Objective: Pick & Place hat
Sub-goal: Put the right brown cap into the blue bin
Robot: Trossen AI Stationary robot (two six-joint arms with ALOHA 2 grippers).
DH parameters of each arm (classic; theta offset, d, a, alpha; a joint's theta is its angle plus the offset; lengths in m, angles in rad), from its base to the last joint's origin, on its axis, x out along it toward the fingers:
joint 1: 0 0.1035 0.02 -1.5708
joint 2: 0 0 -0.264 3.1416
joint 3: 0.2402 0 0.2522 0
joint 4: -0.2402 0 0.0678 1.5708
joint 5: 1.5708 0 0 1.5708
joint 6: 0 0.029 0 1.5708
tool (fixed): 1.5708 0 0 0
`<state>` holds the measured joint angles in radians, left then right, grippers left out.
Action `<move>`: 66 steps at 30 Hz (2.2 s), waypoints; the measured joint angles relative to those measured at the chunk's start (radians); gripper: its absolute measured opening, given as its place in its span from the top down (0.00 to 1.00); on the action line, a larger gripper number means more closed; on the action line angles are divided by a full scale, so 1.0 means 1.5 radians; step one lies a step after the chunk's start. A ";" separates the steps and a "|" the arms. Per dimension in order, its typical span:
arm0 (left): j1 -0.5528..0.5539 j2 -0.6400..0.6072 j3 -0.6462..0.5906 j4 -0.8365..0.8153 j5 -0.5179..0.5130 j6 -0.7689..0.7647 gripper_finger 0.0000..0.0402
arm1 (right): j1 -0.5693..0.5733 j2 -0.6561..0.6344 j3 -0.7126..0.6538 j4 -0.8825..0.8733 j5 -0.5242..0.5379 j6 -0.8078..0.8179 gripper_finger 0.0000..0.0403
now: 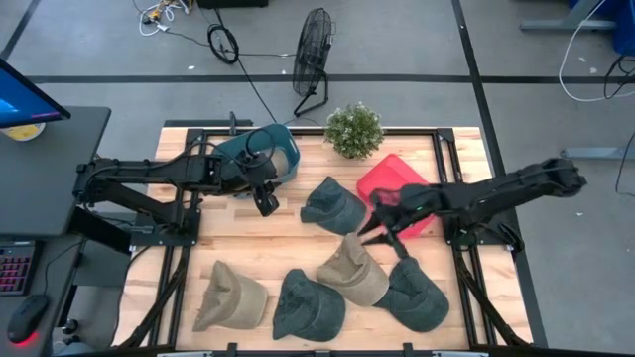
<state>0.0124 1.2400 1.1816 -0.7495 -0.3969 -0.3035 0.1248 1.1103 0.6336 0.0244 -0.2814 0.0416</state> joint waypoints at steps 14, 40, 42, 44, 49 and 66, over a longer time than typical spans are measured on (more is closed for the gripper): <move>0.000 0.000 0.000 0.000 -0.001 0.000 0.72 | 0.109 0.248 0.085 -0.087 -0.085 -0.043 0.67; -0.020 0.002 -0.001 0.008 0.025 -0.070 0.72 | 0.103 0.317 0.090 -0.067 -0.006 -0.196 0.75; -0.030 0.002 -0.001 0.019 0.052 -0.070 0.72 | 0.098 0.316 0.106 -0.089 -0.004 -0.196 0.88; -0.040 0.002 -0.001 0.038 0.072 -0.070 0.72 | 0.094 0.315 0.137 -0.122 -0.002 -0.196 0.96; -0.069 0.002 -0.001 0.077 0.081 -0.069 0.72 | 0.089 0.315 0.258 -0.269 0.012 -0.200 0.96; -0.111 0.033 -0.001 0.123 0.080 0.165 0.72 | -0.068 0.317 0.375 -0.224 0.119 -0.514 0.98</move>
<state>-0.1543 1.2900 1.1809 -0.5646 -0.2762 -0.0563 0.0225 1.5860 1.1957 -0.3112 -0.1025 -0.7287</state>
